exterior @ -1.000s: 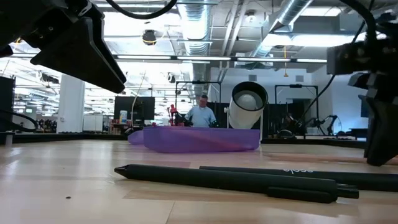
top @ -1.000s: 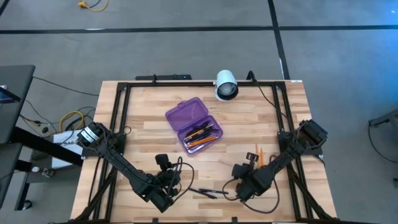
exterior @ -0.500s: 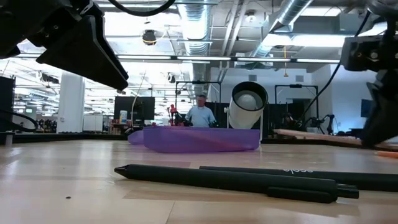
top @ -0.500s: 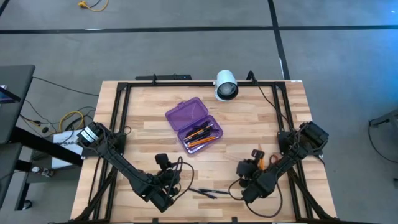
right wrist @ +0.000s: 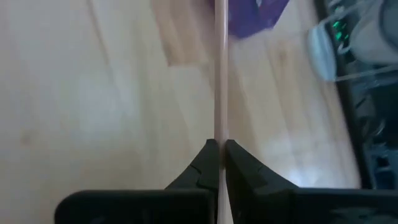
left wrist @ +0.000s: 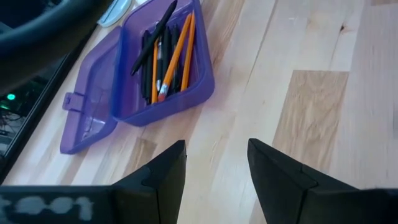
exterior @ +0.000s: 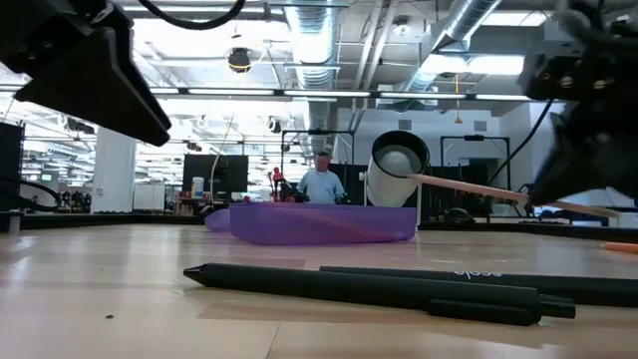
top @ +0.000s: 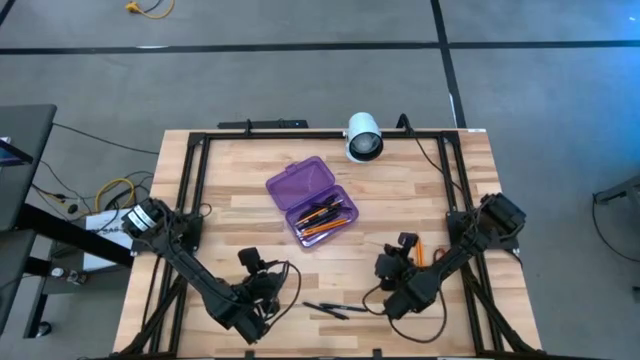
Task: Pick & place school supplies into a supply box
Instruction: Put the light pink pencil into the purple supply box
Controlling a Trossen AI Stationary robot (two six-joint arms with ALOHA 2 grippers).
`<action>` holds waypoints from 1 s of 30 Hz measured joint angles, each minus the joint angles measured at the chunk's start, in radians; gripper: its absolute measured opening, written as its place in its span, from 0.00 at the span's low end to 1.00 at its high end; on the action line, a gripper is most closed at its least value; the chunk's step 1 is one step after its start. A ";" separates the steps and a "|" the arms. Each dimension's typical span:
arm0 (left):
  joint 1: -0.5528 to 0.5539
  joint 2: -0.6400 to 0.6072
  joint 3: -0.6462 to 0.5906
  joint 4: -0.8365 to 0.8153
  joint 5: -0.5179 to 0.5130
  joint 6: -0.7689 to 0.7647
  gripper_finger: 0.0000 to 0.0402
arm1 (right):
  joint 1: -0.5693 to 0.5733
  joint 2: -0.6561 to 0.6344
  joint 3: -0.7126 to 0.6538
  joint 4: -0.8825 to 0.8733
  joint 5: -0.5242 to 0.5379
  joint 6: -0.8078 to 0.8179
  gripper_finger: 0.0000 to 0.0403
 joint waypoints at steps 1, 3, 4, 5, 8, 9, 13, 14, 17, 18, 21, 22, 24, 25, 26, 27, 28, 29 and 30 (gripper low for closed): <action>-0.004 0.000 0.000 -0.009 -0.001 -0.015 0.41 | -0.011 0.000 0.000 0.006 0.017 -0.019 0.00; -0.013 0.000 0.000 -0.025 0.000 -0.040 0.41 | -0.037 0.000 0.003 0.015 0.055 -0.054 0.00; -0.017 0.000 0.000 -0.032 -0.001 -0.053 0.41 | -0.049 0.000 0.009 0.014 0.075 -0.073 0.00; -0.021 0.000 0.000 -0.040 -0.002 -0.065 0.41 | -0.062 0.000 0.017 0.016 0.096 -0.096 0.00; -0.034 0.000 0.000 -0.067 -0.003 -0.098 0.41 | -0.108 0.000 0.043 0.034 0.150 -0.190 0.00; -0.036 0.000 0.000 -0.076 -0.003 -0.108 0.41 | -0.125 0.000 0.052 0.048 0.164 -0.233 0.00; -0.046 0.000 0.000 -0.095 -0.004 -0.138 0.41 | -0.204 -0.001 0.089 0.131 0.185 -0.449 0.00; -0.048 0.000 0.000 -0.097 -0.004 -0.142 0.41 | -0.225 -0.001 0.097 0.160 0.184 -0.505 0.00; -0.055 0.000 0.000 -0.097 -0.005 -0.150 0.41 | -0.290 -0.001 0.113 0.258 0.160 -0.681 0.00; -0.058 0.000 0.000 -0.098 -0.005 -0.151 0.41 | -0.311 -0.001 0.118 0.290 0.151 -0.732 0.00; -0.063 0.000 0.000 -0.099 -0.005 -0.153 0.41 | -0.379 -0.001 0.130 0.392 0.102 -0.878 0.00; -0.065 0.000 0.000 -0.101 -0.005 -0.154 0.41 | -0.399 -0.001 0.131 0.425 0.085 -0.923 0.00; -0.068 0.000 0.000 -0.106 -0.005 -0.159 0.41 | -0.439 -0.001 0.131 0.484 0.055 -1.005 0.00; -0.070 0.000 0.000 -0.110 -0.005 -0.162 0.41 | -0.457 -0.001 0.131 0.506 0.040 -1.041 0.00; -0.072 0.000 0.000 -0.113 -0.005 -0.166 0.41 | -0.473 -0.001 0.131 0.526 0.021 -1.070 0.00; -0.073 0.000 0.000 -0.118 -0.005 -0.169 0.41 | -0.489 -0.001 0.131 0.546 -0.001 -1.095 0.00; -0.074 0.000 0.000 -0.120 -0.005 -0.173 0.41 | -0.502 -0.001 0.131 0.566 -0.028 -1.119 0.00; -0.074 0.000 0.000 -0.122 -0.005 -0.175 0.41 | -0.515 -0.001 0.131 0.586 -0.057 -1.139 0.00; -0.074 0.000 0.000 -0.122 -0.005 -0.175 0.41 | -0.526 -0.001 0.131 0.601 -0.090 -1.154 0.00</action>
